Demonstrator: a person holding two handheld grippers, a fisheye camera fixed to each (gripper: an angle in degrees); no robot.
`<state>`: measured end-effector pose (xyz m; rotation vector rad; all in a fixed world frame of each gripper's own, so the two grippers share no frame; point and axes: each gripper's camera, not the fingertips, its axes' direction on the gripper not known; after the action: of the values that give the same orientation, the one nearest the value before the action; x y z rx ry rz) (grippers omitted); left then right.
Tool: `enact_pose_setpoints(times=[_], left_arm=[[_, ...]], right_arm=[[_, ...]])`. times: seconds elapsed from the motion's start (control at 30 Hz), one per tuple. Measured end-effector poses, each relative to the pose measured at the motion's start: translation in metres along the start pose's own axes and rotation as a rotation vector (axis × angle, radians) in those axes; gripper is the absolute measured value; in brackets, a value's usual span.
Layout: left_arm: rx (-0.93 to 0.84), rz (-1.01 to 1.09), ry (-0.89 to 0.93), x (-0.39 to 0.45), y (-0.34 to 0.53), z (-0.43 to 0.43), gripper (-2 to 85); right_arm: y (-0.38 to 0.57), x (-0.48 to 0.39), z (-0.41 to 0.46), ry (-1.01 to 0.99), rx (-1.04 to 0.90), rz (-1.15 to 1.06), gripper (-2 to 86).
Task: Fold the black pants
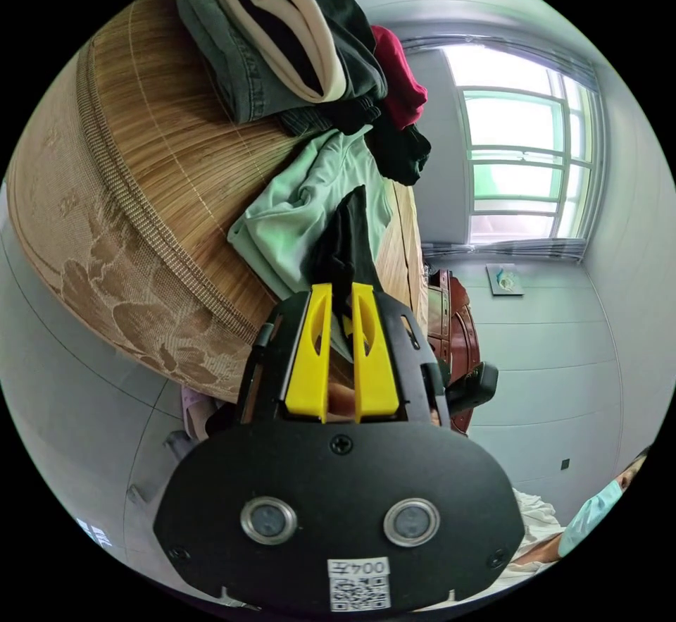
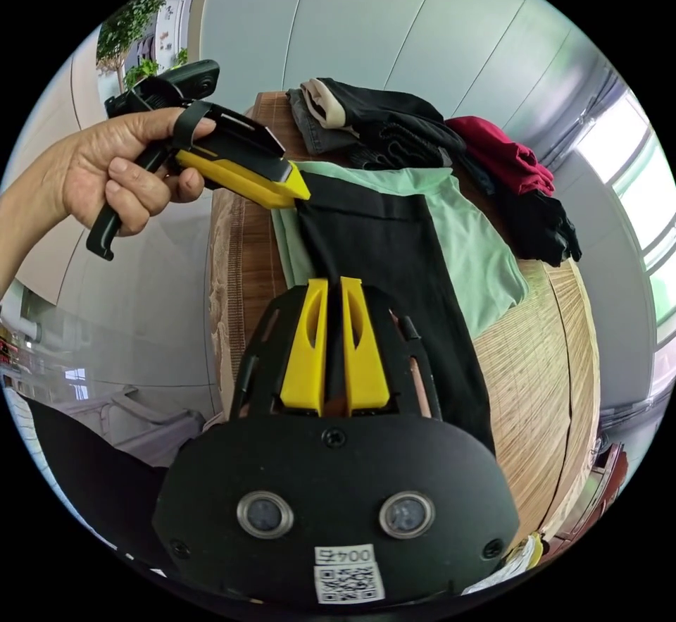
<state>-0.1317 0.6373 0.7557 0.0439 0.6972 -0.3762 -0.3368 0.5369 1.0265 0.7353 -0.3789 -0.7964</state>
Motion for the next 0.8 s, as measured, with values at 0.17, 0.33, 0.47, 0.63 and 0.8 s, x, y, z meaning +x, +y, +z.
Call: enact_pose_setpoints(times=[0.17, 0.33, 0.47, 0.63, 0.8], left_arm=[[0.010, -0.016, 0.004, -0.005, 0.003, -0.002, 3.1], [0.013, -0.011, 0.004, -0.005, 0.006, -0.005, 3.3], [0.024, -0.020, 0.029, -0.009, 0.013, -0.008, 4.1], [0.087, -0.024, 0.108, -0.026, 0.034, -0.024, 6.8], [0.096, 0.020, 0.137, -0.022, 0.053, -0.009, 11.3]], right_arm=[[0.003, -0.004, 0.013, 0.024, -0.017, -0.036, 4.9], [0.007, 0.011, 0.020, 0.054, -0.023, -0.006, 3.8], [0.010, 0.020, 0.026, 0.070, -0.041, -0.032, 1.8], [0.019, 0.081, 0.016, -0.129, -0.026, 0.155, 0.2], [0.046, 0.145, 0.001, -0.312, 0.060, 0.362, -0.1]])
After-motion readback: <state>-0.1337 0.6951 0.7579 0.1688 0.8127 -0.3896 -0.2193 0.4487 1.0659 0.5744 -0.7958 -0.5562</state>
